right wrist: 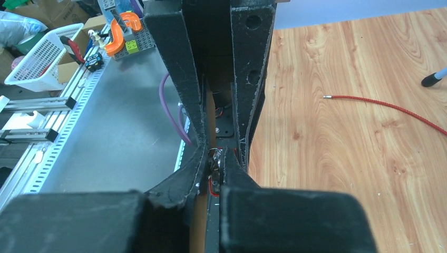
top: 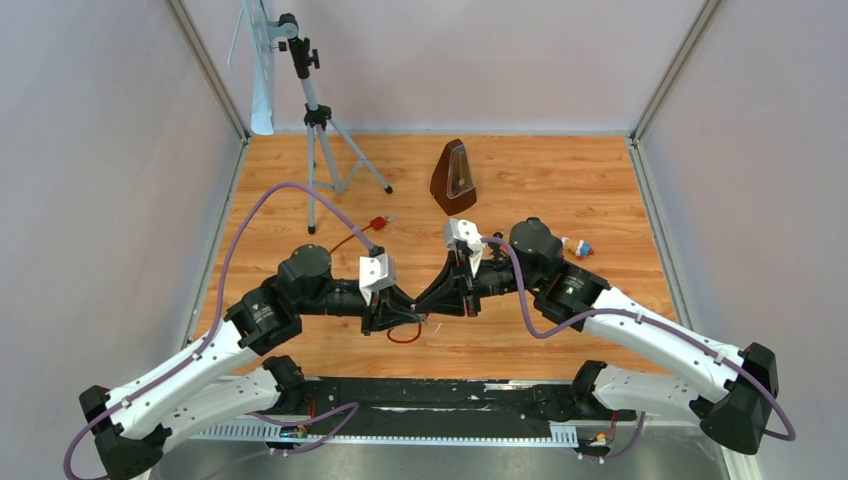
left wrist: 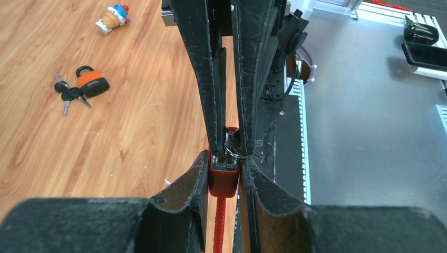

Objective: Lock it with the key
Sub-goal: Remove the key from the lock.

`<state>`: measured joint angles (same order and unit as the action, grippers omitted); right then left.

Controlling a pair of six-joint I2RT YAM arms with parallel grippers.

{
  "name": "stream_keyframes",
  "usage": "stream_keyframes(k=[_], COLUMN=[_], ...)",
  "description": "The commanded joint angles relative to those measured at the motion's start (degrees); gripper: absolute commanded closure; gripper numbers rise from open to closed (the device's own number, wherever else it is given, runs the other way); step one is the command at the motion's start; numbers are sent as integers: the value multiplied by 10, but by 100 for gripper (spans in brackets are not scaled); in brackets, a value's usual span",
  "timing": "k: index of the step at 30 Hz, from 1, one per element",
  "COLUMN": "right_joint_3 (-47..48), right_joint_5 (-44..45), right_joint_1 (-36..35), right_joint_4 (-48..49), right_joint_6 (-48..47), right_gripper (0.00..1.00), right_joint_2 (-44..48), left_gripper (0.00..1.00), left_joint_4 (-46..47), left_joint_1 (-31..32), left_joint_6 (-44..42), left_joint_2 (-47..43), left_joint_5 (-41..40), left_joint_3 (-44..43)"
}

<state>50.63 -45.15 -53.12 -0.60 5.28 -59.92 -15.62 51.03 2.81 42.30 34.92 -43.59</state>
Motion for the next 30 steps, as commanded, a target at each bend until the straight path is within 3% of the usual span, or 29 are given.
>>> stream_keyframes(k=[1, 4, 9, 16, 27, 30], right_joint_3=[23, 26, 32, -14, -45, -68], right_joint_5=[-18, -19, 74, 172, 266, 229], right_joint_1=[-6, -6, 2, 6, 6, 6], right_joint_4=[8, 8, 34, 149, 188, 247], right_joint_6=[-5, 5, 104, 217, 250, 213], right_gripper=[100, 100, 100, 100, 100, 100], right_joint_2=[-2, 1, 13, 55, 110, 128], left_gripper=[100, 100, 100, 100, 100, 100], left_joint_4=[23, 20, 4, -14, -32, -45], left_joint_1=[3, 3, 3, 3, 3, 3], left_joint_6=[-10, -11, -16, -13, -11, -9], left_joint_2=[-17, -19, -14, 1, 53, 82], left_joint_5=[-7, -20, -41, -45, -44, -38], left_joint_3=[-29, -28, -24, -18, -30, -38])
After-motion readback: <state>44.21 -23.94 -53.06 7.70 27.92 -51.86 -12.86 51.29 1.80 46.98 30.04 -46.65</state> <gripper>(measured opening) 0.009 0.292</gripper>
